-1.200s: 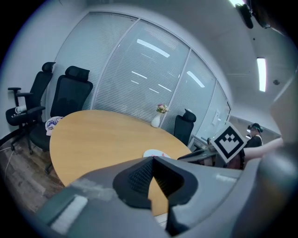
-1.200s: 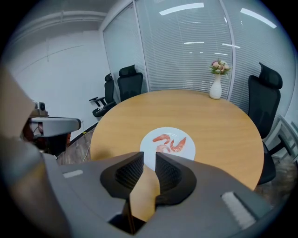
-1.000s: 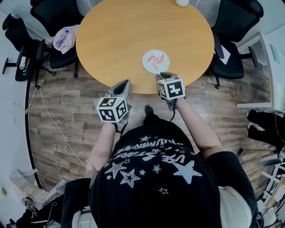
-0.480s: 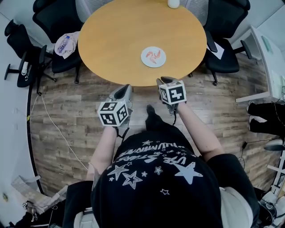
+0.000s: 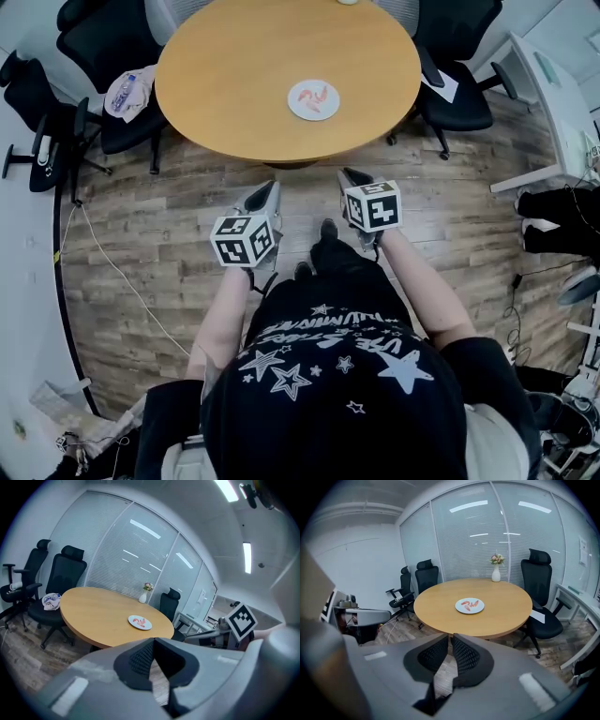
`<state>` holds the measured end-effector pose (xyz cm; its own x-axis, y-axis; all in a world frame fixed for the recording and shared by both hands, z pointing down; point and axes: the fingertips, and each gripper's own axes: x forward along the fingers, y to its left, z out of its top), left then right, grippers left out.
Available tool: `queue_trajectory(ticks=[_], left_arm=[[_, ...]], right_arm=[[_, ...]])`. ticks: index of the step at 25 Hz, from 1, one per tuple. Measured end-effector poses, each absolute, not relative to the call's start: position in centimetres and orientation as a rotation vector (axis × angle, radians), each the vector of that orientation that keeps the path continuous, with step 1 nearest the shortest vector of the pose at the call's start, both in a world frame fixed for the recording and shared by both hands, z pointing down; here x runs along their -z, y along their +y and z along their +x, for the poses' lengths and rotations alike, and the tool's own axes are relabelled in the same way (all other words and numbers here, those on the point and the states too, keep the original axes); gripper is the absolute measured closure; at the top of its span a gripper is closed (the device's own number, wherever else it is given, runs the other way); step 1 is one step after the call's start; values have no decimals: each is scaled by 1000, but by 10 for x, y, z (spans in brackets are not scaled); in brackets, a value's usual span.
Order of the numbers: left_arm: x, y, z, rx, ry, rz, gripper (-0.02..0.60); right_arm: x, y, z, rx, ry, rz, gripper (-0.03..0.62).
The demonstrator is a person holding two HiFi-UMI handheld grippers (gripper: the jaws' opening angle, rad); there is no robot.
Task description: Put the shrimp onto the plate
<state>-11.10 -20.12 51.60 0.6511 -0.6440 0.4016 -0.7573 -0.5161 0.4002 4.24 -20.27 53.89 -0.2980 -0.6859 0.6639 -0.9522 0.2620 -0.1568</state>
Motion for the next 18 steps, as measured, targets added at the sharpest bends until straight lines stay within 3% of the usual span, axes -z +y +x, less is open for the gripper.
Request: queue_trajectory(ticks=[18], left_arm=[[-498,-158,-69,-284,-1116,2340,580]], right_arm=[[-521,-162,72,-780,-2137,1517,591]])
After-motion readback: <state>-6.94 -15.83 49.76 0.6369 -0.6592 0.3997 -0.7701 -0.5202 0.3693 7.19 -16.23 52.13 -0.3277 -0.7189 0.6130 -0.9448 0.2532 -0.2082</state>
